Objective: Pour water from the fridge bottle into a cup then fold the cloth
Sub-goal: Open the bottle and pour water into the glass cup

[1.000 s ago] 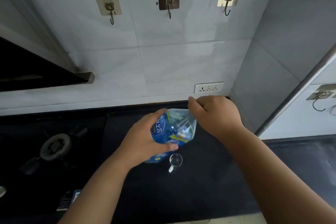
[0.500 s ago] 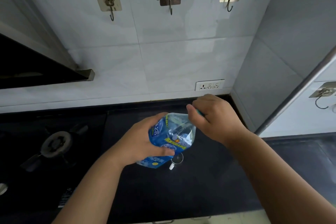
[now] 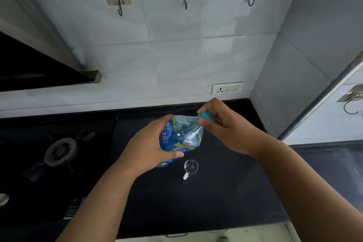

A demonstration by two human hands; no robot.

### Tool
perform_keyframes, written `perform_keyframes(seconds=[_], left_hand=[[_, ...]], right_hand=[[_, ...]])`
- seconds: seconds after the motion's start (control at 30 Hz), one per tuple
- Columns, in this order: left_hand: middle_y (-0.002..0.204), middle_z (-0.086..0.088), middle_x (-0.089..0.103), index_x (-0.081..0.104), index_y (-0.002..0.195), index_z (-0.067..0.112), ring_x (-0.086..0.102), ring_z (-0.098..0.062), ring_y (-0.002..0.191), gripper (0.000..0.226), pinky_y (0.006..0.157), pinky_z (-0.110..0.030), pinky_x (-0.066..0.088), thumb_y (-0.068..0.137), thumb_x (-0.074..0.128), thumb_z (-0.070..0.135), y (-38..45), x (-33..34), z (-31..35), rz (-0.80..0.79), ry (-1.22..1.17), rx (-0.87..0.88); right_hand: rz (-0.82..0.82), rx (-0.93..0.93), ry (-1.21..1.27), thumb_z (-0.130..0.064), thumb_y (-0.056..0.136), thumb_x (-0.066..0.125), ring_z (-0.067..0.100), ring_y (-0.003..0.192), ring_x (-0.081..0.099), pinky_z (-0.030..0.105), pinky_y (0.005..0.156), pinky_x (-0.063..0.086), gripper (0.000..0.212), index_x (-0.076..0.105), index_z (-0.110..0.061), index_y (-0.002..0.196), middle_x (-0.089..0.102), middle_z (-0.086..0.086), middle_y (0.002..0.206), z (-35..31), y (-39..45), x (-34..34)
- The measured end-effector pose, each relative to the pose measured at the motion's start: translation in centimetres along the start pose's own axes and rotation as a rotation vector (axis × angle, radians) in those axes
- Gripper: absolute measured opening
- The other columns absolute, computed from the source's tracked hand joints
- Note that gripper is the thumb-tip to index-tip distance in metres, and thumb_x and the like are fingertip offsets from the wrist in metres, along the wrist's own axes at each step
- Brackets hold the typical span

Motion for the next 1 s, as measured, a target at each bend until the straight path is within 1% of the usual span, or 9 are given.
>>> perform_keyframes(seconds=[0.13,0.3,0.43,0.57,0.63,0.7,0.83,0.9,1.0], left_hand=[[0.141,0.025,0.054,0.035,0.152,0.048,0.057,-0.002,0.126,0.105,0.109,-0.035,0.050,0.064,0.092,0.060,0.0,0.6,0.0,0.042,0.022,-0.022],[0.145,0.020,0.052,0.032,0.155,0.044,0.057,-0.006,0.128,0.107,0.108,-0.033,0.050,0.067,0.091,0.059,0.4,1.2,0.1,0.047,0.086,-0.037],[0.144,0.022,0.051,0.032,0.153,0.046,0.056,-0.003,0.126,0.104,0.107,-0.031,0.049,0.068,0.090,0.059,0.4,1.6,0.3,0.036,0.073,-0.041],[0.141,0.022,0.055,0.034,0.150,0.047,0.058,-0.002,0.123,0.102,0.105,-0.031,0.052,0.066,0.091,0.060,0.6,1.8,0.1,0.042,0.053,-0.043],[0.141,0.023,0.053,0.033,0.152,0.045,0.057,-0.002,0.124,0.103,0.103,-0.028,0.049,0.068,0.091,0.059,0.7,1.7,0.2,0.046,0.086,-0.033],[0.138,0.025,0.051,0.034,0.152,0.044,0.056,-0.002,0.123,0.102,0.103,-0.027,0.048,0.068,0.091,0.057,0.7,1.6,0.3,0.043,0.107,-0.024],[0.142,0.020,0.055,0.037,0.153,0.040,0.059,-0.005,0.125,0.102,0.104,-0.027,0.048,0.068,0.092,0.055,0.8,1.6,0.1,0.041,0.150,-0.010],[0.142,0.019,0.055,0.037,0.154,0.039,0.058,-0.005,0.126,0.102,0.104,-0.028,0.048,0.069,0.092,0.054,0.8,1.6,0.0,0.049,0.150,-0.024],[0.134,0.024,0.054,0.039,0.151,0.039,0.058,-0.003,0.122,0.097,0.101,-0.025,0.047,0.070,0.092,0.052,1.0,1.6,0.1,0.058,0.142,-0.020]], right_hand=[[0.000,-0.016,0.020,-0.014,0.098,0.065,0.004,0.090,0.053,0.012,0.080,0.046,0.027,0.064,-0.040,0.105,0.055,-0.010,0.113,0.5,-0.1,-0.2],[0.096,0.035,0.035,0.002,0.084,0.072,0.008,0.094,0.065,0.021,0.080,0.056,0.026,0.071,-0.023,0.076,0.065,-0.015,0.115,0.7,0.4,-0.6],[0.108,0.118,0.250,0.011,0.079,0.074,0.013,0.093,0.071,0.024,0.070,0.058,0.034,0.068,-0.022,0.088,0.072,-0.009,0.106,1.5,0.7,-0.5],[0.143,0.186,0.443,-0.021,0.081,0.088,0.008,0.102,0.070,0.025,0.079,0.060,0.042,0.066,-0.032,0.114,0.070,-0.010,0.114,2.3,0.9,0.4],[0.238,0.233,0.268,-0.046,0.084,0.082,0.003,0.091,0.070,0.022,0.076,0.058,0.029,0.069,-0.032,0.106,0.073,-0.010,0.104,2.7,1.1,0.0],[0.255,0.267,0.050,-0.055,0.089,0.072,0.000,0.066,0.062,0.016,0.061,0.049,0.029,0.072,-0.026,0.087,0.072,-0.004,0.080,3.0,1.2,-0.4],[0.149,0.250,-0.049,-0.044,0.092,0.074,-0.003,0.053,0.057,0.009,0.051,0.040,0.021,0.074,-0.026,0.082,0.069,-0.011,0.061,2.8,1.4,-0.5],[0.123,0.212,0.038,-0.032,0.091,0.077,-0.006,0.063,0.064,0.009,0.060,0.044,0.003,0.077,-0.030,0.089,0.071,-0.023,0.069,2.7,1.5,-0.3],[0.131,0.146,0.001,-0.021,0.088,0.078,0.001,0.079,0.069,0.018,0.071,0.056,0.013,0.077,-0.033,0.094,0.074,-0.021,0.086,2.9,1.5,-0.3]])
Point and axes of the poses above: each hand's wrist, its own y-axis towards the middle knuckle, its own x-axis out of the palm, z = x × y, the point moved 5 cm from there along y, towards the middle knuckle
